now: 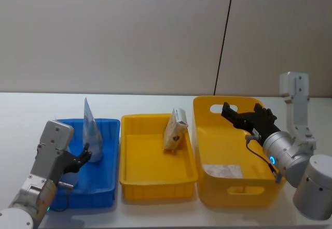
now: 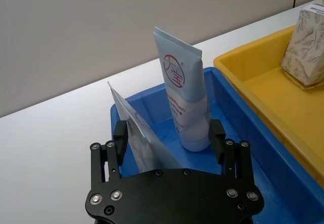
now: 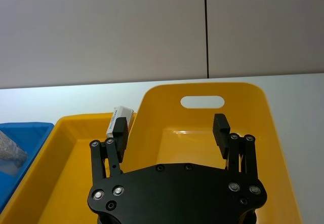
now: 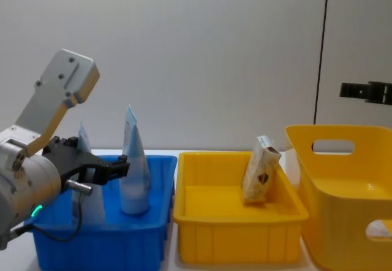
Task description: Bimanual collaborative sorting of washing and personal care products
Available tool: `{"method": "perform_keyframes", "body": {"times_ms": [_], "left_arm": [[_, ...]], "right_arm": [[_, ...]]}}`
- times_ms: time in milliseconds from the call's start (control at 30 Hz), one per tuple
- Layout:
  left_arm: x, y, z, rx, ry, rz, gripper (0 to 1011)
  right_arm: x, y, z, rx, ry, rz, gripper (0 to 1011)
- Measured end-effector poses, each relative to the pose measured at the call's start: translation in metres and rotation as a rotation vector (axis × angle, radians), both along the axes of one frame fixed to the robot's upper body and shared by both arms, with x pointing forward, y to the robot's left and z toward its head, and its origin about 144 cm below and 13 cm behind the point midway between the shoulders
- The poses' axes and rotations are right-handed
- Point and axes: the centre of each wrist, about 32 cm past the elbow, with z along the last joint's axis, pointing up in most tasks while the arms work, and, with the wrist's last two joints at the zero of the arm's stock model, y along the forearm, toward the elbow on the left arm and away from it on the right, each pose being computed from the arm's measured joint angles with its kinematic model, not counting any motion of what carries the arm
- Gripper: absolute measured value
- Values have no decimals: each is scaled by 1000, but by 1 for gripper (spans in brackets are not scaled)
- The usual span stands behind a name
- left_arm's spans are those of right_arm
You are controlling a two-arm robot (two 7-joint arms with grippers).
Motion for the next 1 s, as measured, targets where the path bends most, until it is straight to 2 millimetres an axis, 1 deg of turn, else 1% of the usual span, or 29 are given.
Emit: {"method": "perform_keyframes", "body": {"times_ms": [33, 67, 133, 200, 267, 300, 367, 433, 467, 500, 533, 567, 600, 633, 667, 700, 733, 767, 800, 833, 1000], "left_arm": [[0, 0, 0, 0, 0, -1, 962], [0, 0, 0, 0, 1, -2, 920], [0, 0, -1, -1, 1, -3, 886], [0, 0, -1, -1, 1, -4, 821], [0, 0, -1, -1, 1, -5, 783], [0, 0, -1, -1, 1, -5, 731], [0, 0, -1, -1, 2, -6, 688], [0, 0, -1, -1, 2, -7, 607], [0, 0, -1, -1, 2, -7, 588], [0, 0, -2, -1, 2, -7, 546], [0, 0, -2, -1, 2, -7, 531], [0, 0, -2, -2, 2, -8, 485], [0, 0, -2, -2, 2, -8, 473], [0, 0, -2, -2, 2, -8, 423], [0, 0, -2, -2, 2, -8, 401], [0, 0, -2, -2, 3, -8, 339], [0, 0, -2, -2, 3, -8, 327], [0, 0, -2, -2, 2, -9, 271], [0, 0, -2, -2, 2, -9, 271], [0, 0, -2, -2, 2, -9, 234], [0, 0, -2, -2, 3, -10, 199]], "right_arm": [[0, 0, 0, 0, 0, 0, 1004], [0, 0, 0, 0, 0, 0, 1004], [0, 0, 0, 0, 0, 0, 1004], [0, 0, 0, 0, 0, 0, 1004], [0, 0, 0, 0, 0, 0, 1004], [0, 0, 0, 0, 0, 0, 1004], [0, 0, 0, 0, 0, 0, 1004], [0, 0, 0, 0, 0, 0, 1004], [0, 0, 0, 0, 0, 0, 1004], [0, 0, 0, 0, 0, 0, 1004], [0, 0, 0, 0, 0, 0, 1003], [0, 0, 0, 0, 0, 0, 1004], [0, 0, 0, 0, 0, 0, 1004], [0, 0, 0, 0, 0, 0, 1004], [0, 0, 0, 0, 0, 0, 1004], [0, 0, 0, 0, 0, 0, 1003], [0, 0, 0, 0, 0, 0, 1004], [0, 0, 0, 0, 0, 0, 1004], [0, 0, 0, 0, 0, 0, 1004], [0, 0, 0, 0, 0, 0, 1004], [0, 0, 0, 0, 0, 0, 1004]]}}
